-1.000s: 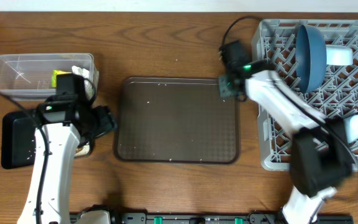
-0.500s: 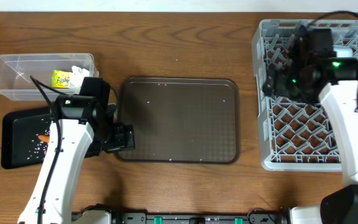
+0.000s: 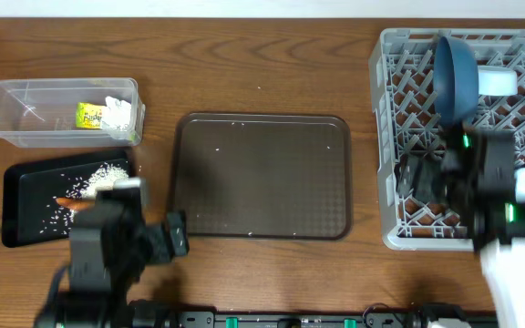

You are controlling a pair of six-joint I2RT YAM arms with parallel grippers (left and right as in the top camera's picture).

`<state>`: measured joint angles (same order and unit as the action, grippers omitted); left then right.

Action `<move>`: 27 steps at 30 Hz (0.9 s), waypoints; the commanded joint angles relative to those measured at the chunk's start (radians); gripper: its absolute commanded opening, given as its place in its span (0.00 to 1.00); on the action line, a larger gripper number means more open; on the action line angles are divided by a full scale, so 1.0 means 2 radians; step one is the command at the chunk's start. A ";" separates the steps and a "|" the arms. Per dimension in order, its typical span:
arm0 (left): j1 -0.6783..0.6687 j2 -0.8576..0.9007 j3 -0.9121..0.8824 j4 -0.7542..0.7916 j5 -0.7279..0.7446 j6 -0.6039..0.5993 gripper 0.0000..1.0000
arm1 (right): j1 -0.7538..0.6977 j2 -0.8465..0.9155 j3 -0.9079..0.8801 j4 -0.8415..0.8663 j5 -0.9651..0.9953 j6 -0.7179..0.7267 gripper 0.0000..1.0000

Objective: Sort waste into correct bins and load items into the dishwasher rack

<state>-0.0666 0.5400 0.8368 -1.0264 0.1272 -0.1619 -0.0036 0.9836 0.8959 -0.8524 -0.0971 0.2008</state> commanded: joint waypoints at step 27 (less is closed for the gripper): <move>0.002 -0.101 -0.027 0.007 -0.004 -0.030 0.98 | -0.001 -0.236 -0.090 -0.096 0.002 -0.002 0.99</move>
<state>-0.0666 0.3401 0.7856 -1.0130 0.1272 -0.2131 -0.0036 0.5159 0.7242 -1.0412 -0.0971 0.2008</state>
